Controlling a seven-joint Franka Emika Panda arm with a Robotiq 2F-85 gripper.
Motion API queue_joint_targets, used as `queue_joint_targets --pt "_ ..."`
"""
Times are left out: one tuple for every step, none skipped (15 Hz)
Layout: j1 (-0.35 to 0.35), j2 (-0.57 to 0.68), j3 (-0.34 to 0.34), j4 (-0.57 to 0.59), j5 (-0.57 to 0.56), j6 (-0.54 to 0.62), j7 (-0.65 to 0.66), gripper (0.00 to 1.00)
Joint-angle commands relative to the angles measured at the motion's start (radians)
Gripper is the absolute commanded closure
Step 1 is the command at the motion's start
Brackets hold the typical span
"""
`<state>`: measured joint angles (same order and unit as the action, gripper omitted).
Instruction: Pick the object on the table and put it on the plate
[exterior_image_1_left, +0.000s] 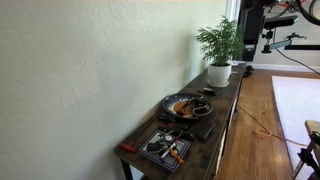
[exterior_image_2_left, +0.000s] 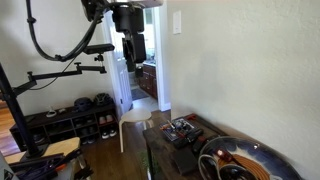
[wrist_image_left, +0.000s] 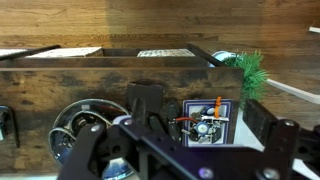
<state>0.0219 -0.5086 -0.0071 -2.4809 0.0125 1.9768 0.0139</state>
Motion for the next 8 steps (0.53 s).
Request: queue_joint_targets --pt "-0.003 0.105 0.018 0.032 -0.02 0.083 -0.011 0.0" --pt "-0.004 0.137 0.021 0.041 -0.026 0.104 -0.012 0.0" --pt "-0.003 0.17 0.023 0.05 -0.03 0.123 -0.015 0.0" --pt "-0.002 0.206 0.025 0.062 -0.035 0.14 -0.018 0.0" --pt "-0.002 0.238 0.028 0.074 -0.04 0.152 -0.019 0.0" --pt "-0.002 0.274 0.029 0.091 -0.047 0.162 -0.021 0.0" --pt "-0.002 0.305 0.031 0.106 -0.055 0.171 -0.024 0.0" --pt "-0.002 0.337 0.032 0.125 -0.063 0.174 -0.025 0.0"
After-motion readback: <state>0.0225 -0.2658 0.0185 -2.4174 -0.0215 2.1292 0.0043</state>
